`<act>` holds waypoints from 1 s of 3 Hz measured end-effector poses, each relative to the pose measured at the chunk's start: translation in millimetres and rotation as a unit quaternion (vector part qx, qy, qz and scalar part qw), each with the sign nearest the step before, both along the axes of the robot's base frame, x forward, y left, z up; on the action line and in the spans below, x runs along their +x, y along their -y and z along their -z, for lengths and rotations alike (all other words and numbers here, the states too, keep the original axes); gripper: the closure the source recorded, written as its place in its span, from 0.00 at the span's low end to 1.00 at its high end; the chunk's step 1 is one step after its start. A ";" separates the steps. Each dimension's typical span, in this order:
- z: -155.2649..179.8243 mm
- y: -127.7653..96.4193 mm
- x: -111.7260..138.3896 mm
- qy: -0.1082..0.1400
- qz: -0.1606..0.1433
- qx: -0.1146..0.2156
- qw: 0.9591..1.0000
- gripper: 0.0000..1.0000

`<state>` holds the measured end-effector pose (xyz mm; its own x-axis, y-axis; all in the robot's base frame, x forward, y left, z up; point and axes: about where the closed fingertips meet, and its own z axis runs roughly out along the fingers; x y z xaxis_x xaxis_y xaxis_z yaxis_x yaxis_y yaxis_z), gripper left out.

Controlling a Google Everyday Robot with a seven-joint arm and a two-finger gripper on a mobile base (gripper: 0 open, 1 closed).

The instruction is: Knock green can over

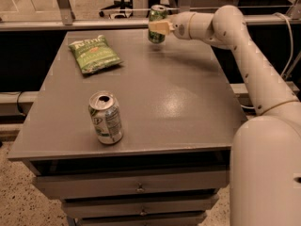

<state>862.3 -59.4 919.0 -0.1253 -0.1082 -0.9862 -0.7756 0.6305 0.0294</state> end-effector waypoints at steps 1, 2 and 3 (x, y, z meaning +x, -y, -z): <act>-10.1 13.7 -35.4 0.006 -0.027 -0.045 0.999 1.00; -17.3 16.4 -75.6 0.017 -0.076 -0.116 0.990 1.00; -13.1 14.8 -119.9 0.024 -0.143 -0.240 0.960 1.00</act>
Offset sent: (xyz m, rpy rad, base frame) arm -0.1310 -0.0326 0.0268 -0.4263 -0.0609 0.2842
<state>742.5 -74.1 932.1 0.0218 -0.5750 -0.8178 -0.9119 0.3240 -0.2521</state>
